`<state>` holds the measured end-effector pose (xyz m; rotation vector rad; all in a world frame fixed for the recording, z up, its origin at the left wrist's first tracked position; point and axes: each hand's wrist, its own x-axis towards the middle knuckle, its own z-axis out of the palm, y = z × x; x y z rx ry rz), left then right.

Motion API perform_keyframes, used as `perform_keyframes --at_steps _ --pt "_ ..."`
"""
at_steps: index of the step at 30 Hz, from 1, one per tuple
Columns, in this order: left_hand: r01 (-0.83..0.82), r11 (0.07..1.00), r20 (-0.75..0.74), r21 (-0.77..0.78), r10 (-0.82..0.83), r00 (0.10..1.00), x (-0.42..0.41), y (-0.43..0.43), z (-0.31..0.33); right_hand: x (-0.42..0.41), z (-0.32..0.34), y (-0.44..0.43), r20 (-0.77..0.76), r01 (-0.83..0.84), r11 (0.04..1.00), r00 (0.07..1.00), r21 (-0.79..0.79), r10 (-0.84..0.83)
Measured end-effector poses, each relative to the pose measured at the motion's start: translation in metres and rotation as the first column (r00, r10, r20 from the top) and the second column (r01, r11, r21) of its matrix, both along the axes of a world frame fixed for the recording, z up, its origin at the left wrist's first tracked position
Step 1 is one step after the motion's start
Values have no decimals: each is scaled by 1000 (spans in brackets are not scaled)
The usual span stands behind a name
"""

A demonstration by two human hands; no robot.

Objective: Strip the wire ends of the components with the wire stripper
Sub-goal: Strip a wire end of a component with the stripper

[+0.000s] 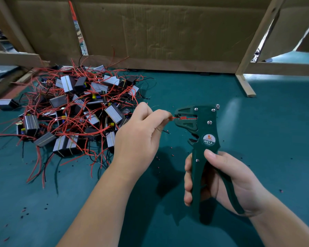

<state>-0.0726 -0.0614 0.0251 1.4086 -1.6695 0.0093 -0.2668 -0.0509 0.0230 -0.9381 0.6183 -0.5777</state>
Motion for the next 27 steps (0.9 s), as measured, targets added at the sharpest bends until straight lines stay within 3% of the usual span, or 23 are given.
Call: perform_keyframes --at_steps 6,12,16,18,20,22,24,25,27 --pt "13 1000 12 -5 -13 1000 0 0 0 2 -1 1 4 25 999 1000 23 -25" --pt "115 990 -42 77 -112 993 -4 -6 -9 15 -2 5 -102 318 946 945 66 -310" --pt "125 987 -183 102 -105 977 -8 -7 -15 10 2 -5 106 255 963 959 83 -263" --pt "79 985 -377 151 -17 926 -10 -9 -13 7 1 -8 186 226 973 955 55 -232" --pt "153 968 -670 200 21 742 -15 -10 -6 8 -2 -7 209 197 980 958 22 -197" --pt "319 937 -924 145 13 383 -22 -9 0 12 -4 -3 183 138 990 974 -25 -131" --pt "466 884 -997 39 2 81 -27 -6 5 18 -5 3 136 65 996 989 -61 -56" --pt "507 862 -1000 28 18 25 -28 -5 6 21 -6 5 93 54 996 995 -72 -47" --pt "538 840 -997 68 76 7 -27 -6 2 22 -9 7 -13 87 992 996 -96 -89"
